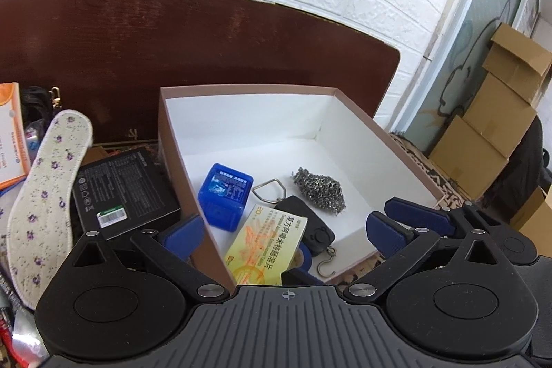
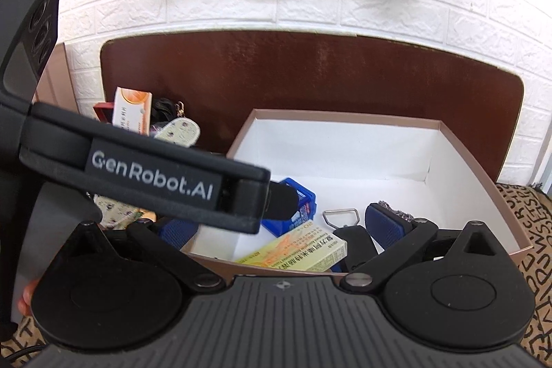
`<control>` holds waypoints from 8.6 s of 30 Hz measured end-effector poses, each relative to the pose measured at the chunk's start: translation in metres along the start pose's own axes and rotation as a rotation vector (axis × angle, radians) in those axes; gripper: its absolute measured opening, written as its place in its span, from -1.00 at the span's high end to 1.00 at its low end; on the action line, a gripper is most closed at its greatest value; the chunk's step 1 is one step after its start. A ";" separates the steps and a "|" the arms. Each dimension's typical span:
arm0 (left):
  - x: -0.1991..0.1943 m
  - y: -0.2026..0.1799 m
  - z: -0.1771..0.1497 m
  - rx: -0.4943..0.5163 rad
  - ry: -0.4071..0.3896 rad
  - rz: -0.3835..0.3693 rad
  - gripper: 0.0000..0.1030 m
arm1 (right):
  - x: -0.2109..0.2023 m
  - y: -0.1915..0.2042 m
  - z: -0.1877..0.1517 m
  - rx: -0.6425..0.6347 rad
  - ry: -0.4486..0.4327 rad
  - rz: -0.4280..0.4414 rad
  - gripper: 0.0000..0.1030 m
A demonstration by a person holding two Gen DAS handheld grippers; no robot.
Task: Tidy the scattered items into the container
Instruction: 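Move the left tool back toward the black keys with red tag, then close the left tool on the black car keys with red tag, then carry the keys with the left tool over the cardboard box, then open the left tool to drop the keys into the box, then withdraw the open left tool from the cardboard box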
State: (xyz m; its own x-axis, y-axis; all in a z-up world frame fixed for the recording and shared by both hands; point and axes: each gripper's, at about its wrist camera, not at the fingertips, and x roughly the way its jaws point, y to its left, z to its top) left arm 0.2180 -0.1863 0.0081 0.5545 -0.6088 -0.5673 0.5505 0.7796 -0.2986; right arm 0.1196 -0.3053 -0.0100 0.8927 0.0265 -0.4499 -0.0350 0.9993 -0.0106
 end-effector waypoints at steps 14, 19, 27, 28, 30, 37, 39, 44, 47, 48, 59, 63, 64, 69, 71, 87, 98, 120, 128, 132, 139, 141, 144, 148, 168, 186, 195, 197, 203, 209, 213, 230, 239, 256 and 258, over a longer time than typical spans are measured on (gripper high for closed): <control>-0.066 0.001 -0.029 -0.030 -0.065 0.011 -1.00 | -0.039 0.039 0.007 -0.035 -0.038 0.031 -0.99; -0.093 0.006 -0.044 -0.046 -0.100 0.037 -1.00 | -0.052 0.059 0.004 -0.061 -0.048 0.048 -0.99; -0.131 0.027 -0.089 -0.103 -0.131 0.089 -1.00 | -0.069 0.099 -0.015 -0.103 -0.052 0.081 -0.99; -0.135 0.032 -0.097 -0.127 -0.131 0.088 -1.00 | -0.069 0.104 -0.018 -0.100 -0.043 0.093 -0.99; -0.143 0.041 -0.110 -0.167 -0.128 0.093 -1.00 | -0.070 0.114 -0.024 -0.100 -0.032 0.119 -0.99; -0.168 0.068 -0.152 -0.230 -0.122 0.146 -1.00 | -0.066 0.150 -0.045 -0.093 0.036 0.206 -0.99; -0.173 0.078 -0.163 -0.261 -0.112 0.155 -1.00 | -0.063 0.160 -0.052 -0.088 0.057 0.230 -0.99; -0.180 0.103 -0.186 -0.316 -0.079 0.188 -1.00 | -0.051 0.182 -0.068 -0.084 0.114 0.263 -0.99; -0.185 0.119 -0.195 -0.350 -0.073 0.217 -1.00 | -0.041 0.190 -0.076 -0.077 0.149 0.267 -0.99; -0.185 0.124 -0.197 -0.363 -0.073 0.222 -1.00 | -0.038 0.192 -0.079 -0.079 0.157 0.261 -0.99; -0.164 0.147 -0.193 -0.379 -0.049 0.208 -1.00 | -0.012 0.184 -0.083 -0.101 0.149 0.187 -0.88; -0.152 0.153 -0.187 -0.364 -0.043 0.207 -0.95 | 0.004 0.183 -0.082 -0.134 0.138 0.170 -0.77; -0.150 0.156 -0.185 -0.364 -0.042 0.206 -0.91 | 0.009 0.183 -0.081 -0.146 0.138 0.170 -0.72; -0.140 0.171 -0.177 -0.401 -0.035 0.192 -0.67 | 0.031 0.189 -0.077 -0.191 0.136 0.192 -0.62; -0.137 0.177 -0.173 -0.411 -0.026 0.181 -0.48 | 0.041 0.192 -0.075 -0.212 0.141 0.202 -0.55; -0.132 0.201 -0.174 -0.475 -0.005 0.200 -0.61 | 0.057 0.204 -0.083 -0.395 0.155 0.218 0.54; -0.145 0.177 -0.191 -0.434 0.046 0.162 -0.63 | 0.002 0.227 -0.107 -0.413 0.233 0.478 0.77; -0.152 0.182 -0.204 -0.466 0.059 0.196 0.18 | 0.019 0.197 -0.102 -0.084 0.278 0.367 0.02; -0.151 0.185 -0.205 -0.471 0.059 0.189 0.25 | 0.024 0.203 -0.106 -0.073 0.271 0.356 0.01; -0.146 0.178 -0.201 -0.428 0.088 0.176 0.31 | 0.016 0.201 -0.107 -0.081 0.287 0.383 0.34; -0.141 0.176 -0.198 -0.410 0.086 0.215 0.38 | 0.022 0.204 -0.108 -0.057 0.276 0.351 0.32; -0.141 0.176 -0.198 -0.410 0.090 0.215 0.40 | 0.021 0.206 -0.109 -0.081 0.270 0.348 0.31; -0.141 0.173 -0.200 -0.402 0.079 0.222 0.37 | 0.019 0.207 -0.108 -0.089 0.273 0.355 0.44; -0.139 0.173 -0.200 -0.410 0.067 0.229 0.36 | 0.020 0.214 -0.109 -0.115 0.272 0.332 0.44; -0.151 0.143 -0.193 -0.369 0.073 0.221 0.76 | -0.011 0.206 -0.107 -0.066 0.249 0.320 0.45; -0.149 0.053 -0.077 -0.171 -0.127 0.072 0.77 | -0.062 0.119 -0.019 -0.012 -0.036 0.185 0.45; -0.100 -0.006 0.001 -0.081 -0.170 -0.033 0.77 | -0.064 0.043 0.027 0.019 -0.142 0.069 0.45; -0.084 -0.015 0.015 -0.077 -0.166 -0.059 0.77 | -0.059 0.026 0.034 0.023 -0.151 0.045 0.45; -0.024 -0.039 0.041 -0.055 -0.138 -0.121 0.77 | -0.033 -0.026 0.042 0.036 -0.142 -0.017 0.45; 0.035 -0.046 0.051 -0.069 -0.082 -0.170 0.76 | -0.008 -0.067 0.030 0.051 -0.112 -0.055 0.45; 0.075 -0.051 0.053 -0.072 -0.039 -0.186 0.76 | 0.013 -0.093 0.021 0.070 -0.079 -0.073 0.45; 0.168 -0.068 0.038 -0.054 0.100 -0.190 0.06 | 0.055 -0.146 -0.018 0.132 0.033 -0.123 0.48; 0.130 -0.076 0.043 0.003 -0.004 -0.153 -1.00 | 0.034 -0.139 -0.016 0.119 -0.032 -0.170 -0.38; 0.031 -0.075 -0.003 0.037 -0.082 0.098 -1.00 | -0.025 -0.097 -0.032 0.115 0.003 -0.147 -0.99; 0.021 -0.077 -0.009 0.053 -0.083 0.130 -1.00 | -0.032 -0.090 -0.035 0.111 0.008 -0.147 -0.99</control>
State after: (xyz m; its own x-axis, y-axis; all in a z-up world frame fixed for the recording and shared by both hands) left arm 0.1816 -0.2577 0.0118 0.6719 -0.5147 -0.5325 0.5015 0.8453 -0.1842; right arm 0.0780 -0.3969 -0.0261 0.8810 -0.1196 -0.4577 0.1458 0.9891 0.0222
